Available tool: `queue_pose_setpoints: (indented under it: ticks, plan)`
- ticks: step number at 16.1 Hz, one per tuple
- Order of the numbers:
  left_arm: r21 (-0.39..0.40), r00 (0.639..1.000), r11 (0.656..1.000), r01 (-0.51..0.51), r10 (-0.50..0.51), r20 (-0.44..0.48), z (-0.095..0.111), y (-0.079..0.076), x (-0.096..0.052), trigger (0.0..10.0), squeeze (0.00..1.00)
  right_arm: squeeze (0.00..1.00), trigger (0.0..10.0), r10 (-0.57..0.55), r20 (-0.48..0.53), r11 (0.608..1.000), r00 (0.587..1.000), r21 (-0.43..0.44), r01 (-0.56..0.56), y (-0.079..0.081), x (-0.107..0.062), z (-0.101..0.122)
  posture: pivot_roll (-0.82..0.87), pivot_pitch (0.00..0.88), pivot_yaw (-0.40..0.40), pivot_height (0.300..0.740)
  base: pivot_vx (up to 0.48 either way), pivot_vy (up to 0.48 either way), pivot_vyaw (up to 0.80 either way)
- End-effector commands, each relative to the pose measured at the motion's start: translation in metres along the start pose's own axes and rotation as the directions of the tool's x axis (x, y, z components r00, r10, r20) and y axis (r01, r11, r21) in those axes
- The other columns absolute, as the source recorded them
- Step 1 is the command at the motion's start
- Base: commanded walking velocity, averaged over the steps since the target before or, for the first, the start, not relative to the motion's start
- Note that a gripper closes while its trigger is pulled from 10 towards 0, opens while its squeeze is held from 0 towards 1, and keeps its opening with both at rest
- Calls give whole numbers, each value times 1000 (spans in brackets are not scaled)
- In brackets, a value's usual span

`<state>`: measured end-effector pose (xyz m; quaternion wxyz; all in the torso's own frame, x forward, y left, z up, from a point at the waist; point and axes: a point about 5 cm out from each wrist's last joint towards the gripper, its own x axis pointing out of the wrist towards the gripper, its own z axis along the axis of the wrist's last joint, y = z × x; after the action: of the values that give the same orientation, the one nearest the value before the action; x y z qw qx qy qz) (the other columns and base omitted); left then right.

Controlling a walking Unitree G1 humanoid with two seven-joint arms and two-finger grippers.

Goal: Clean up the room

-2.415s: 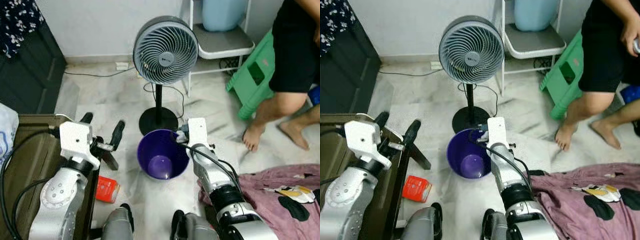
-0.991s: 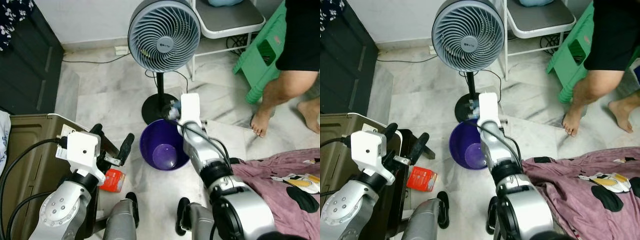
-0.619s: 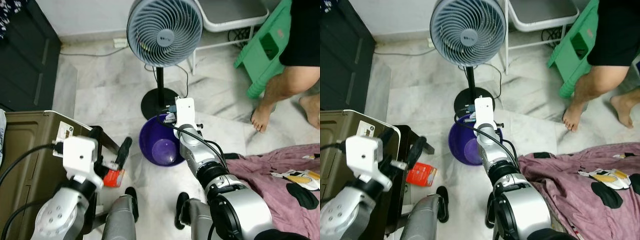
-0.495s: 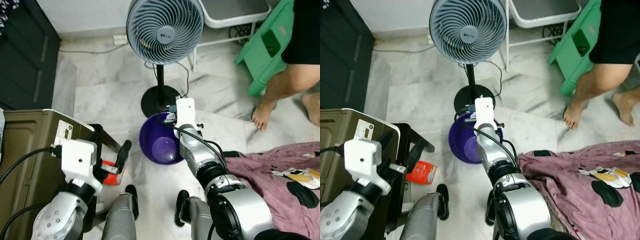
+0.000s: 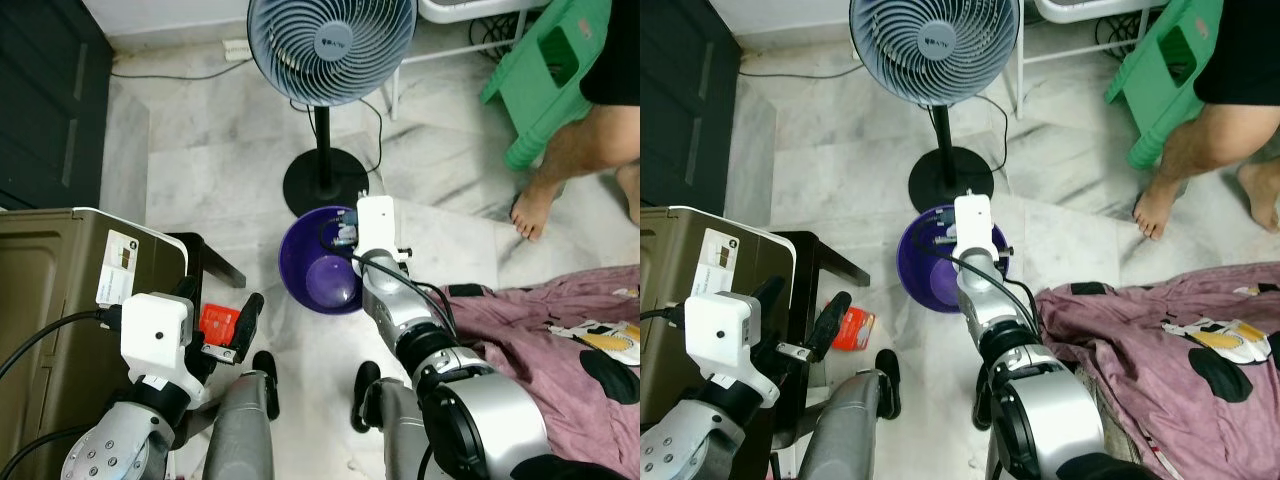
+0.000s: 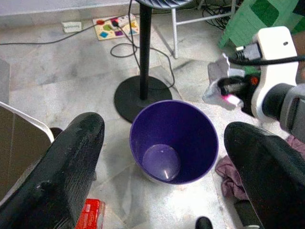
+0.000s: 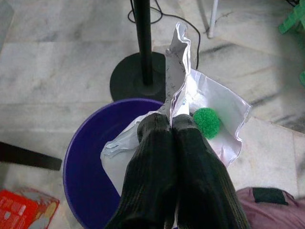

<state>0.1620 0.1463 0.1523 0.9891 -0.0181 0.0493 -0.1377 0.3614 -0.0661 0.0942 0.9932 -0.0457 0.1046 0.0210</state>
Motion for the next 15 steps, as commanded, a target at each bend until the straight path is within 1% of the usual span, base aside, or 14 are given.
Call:
queue_pose_setpoints:
  ticks: [1, 2, 3, 4, 9, 14, 15]
  plan:
    - [5, 1000, 1000, -12, 13, -26, -1, 1, -6, 10000, 0, 0, 10000, -4, -24, 1000, 1000, 17, 4, 4, -2, -6, 311, 454, 82, 740, 0, 0, 0]
    - [3, 1000, 1000, -11, 11, -30, -1, 0, -6, 10000, 0, 0, 10000, 1, -16, 1000, 1000, 18, -1, 4, -2, -5, 311, 455, 82, 740, 0, 0, 0]
    - [1, 999, 1000, -9, 10, -32, -2, 0, -7, 10000, 0, 431, 10000, 6, -13, 1000, 1000, 23, -6, 5, -2, -4, 310, 458, 82, 740, 0, 0, 0]
    - [0, 999, 1000, -9, 9, -33, -2, -1, -7, 10000, 0, 1000, 10000, 8, -12, 1000, 1000, 24, -8, 5, -2, -4, 310, 457, 82, 740, 0, 0, 0]
    - [-2, 999, 1000, -9, 8, -40, -2, -1, -7, 10000, 0, 1000, 10000, -13, -13, 1000, 1000, 27, 14, 3, -1, -4, 311, 450, 85, 740, 0, 0, 0]
    - [-2, 999, 1000, -3, 3, -34, -3, -1, -1, 10000, 0, 1000, 10000, -19, -9, 999, 1000, 37, 19, 1, 0, -2, 297, 428, 82, 740, 0, 0, 0]
    - [-1, 1000, 1000, 0, 0, -28, -3, -1, 2, 10000, 0, 1000, 10000, -11, -6, 999, 1000, 43, 12, 1, 1, -1, 291, 419, 80, 740, 0, 0, 0]
